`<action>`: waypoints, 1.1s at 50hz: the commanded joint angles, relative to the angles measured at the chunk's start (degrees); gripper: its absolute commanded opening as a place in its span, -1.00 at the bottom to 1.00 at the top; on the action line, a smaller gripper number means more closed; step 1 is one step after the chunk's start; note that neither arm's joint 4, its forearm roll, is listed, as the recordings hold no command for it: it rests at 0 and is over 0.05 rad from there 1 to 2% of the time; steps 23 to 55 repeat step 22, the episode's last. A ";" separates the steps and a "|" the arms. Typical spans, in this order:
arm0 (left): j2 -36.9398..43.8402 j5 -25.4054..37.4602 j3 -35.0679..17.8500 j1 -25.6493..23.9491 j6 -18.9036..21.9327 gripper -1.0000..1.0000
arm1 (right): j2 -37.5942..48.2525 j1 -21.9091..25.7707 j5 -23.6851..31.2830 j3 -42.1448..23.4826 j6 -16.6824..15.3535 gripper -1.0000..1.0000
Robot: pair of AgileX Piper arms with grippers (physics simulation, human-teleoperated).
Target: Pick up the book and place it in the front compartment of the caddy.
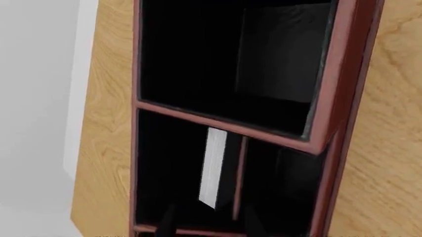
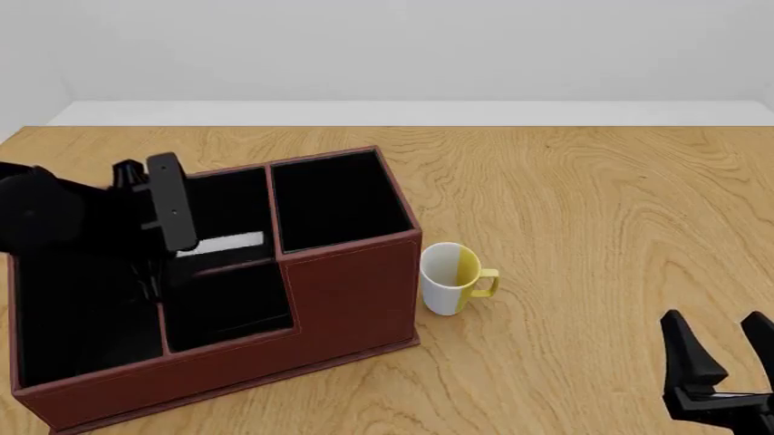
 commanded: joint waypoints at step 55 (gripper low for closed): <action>-7.22 6.86 -2.10 -2.95 -2.21 1.00 | -4.15 0.94 3.24 -0.07 -0.44 1.00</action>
